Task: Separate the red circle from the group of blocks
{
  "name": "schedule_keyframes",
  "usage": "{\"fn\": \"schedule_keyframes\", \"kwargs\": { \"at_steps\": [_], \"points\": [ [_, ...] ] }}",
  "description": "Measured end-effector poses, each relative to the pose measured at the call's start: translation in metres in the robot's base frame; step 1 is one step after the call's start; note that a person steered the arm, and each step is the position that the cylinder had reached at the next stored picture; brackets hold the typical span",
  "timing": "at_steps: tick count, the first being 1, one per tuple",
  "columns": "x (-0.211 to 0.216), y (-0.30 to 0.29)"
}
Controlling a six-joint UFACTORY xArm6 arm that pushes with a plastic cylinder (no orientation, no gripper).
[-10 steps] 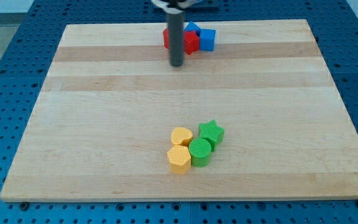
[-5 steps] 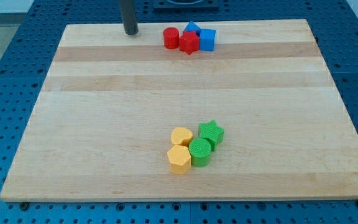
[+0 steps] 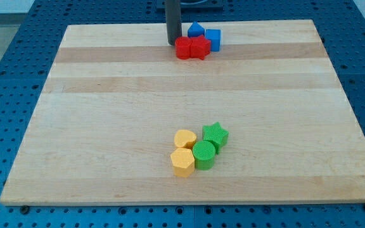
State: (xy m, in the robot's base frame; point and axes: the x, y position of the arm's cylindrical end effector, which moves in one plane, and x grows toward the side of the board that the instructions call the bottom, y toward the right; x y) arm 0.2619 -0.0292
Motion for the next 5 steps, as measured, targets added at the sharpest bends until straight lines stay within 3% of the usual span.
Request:
{"fn": "schedule_keyframes", "kwargs": {
  "at_steps": [3,5],
  "points": [
    [0.016,0.081],
    [0.027,0.078]
  ]
}}
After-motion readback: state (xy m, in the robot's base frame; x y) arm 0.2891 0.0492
